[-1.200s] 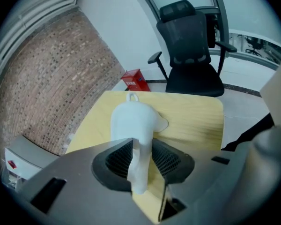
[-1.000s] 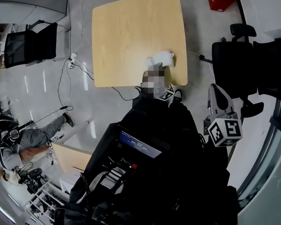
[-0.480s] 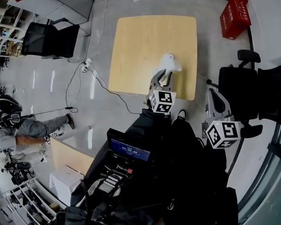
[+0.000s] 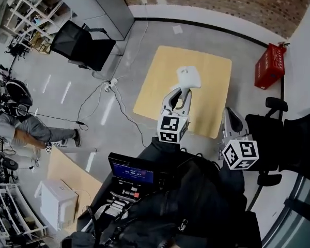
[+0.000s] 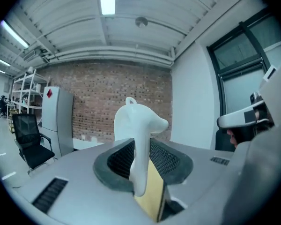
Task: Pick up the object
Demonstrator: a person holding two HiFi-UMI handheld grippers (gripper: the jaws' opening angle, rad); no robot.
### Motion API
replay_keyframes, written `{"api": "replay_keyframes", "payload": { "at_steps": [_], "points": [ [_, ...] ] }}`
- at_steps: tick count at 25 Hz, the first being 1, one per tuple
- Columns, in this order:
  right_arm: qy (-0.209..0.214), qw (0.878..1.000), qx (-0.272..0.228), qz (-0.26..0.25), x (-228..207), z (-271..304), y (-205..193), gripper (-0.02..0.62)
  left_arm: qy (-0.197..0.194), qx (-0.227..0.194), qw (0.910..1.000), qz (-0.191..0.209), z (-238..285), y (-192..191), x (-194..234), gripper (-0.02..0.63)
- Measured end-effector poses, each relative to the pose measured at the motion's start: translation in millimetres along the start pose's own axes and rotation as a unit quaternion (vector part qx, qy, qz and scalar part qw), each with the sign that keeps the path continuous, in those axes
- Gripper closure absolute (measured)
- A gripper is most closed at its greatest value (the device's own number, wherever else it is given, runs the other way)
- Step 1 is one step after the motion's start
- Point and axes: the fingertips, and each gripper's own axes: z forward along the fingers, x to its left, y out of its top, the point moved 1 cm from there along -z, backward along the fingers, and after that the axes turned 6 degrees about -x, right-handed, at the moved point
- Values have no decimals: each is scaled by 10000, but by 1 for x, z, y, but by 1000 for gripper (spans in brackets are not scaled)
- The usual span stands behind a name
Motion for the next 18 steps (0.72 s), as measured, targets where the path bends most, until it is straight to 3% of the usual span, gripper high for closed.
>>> {"api": "replay_keyframes", "payload": {
  "at_steps": [7,18],
  "points": [
    [254,9993,-258,-138,23,5,23,591,-45,-409,9991,61,-26,47,9,499],
    [226,9980,-518,-289,21,5,46,591,-233,-796,9965,88,-37,86,11,499]
  ]
}}
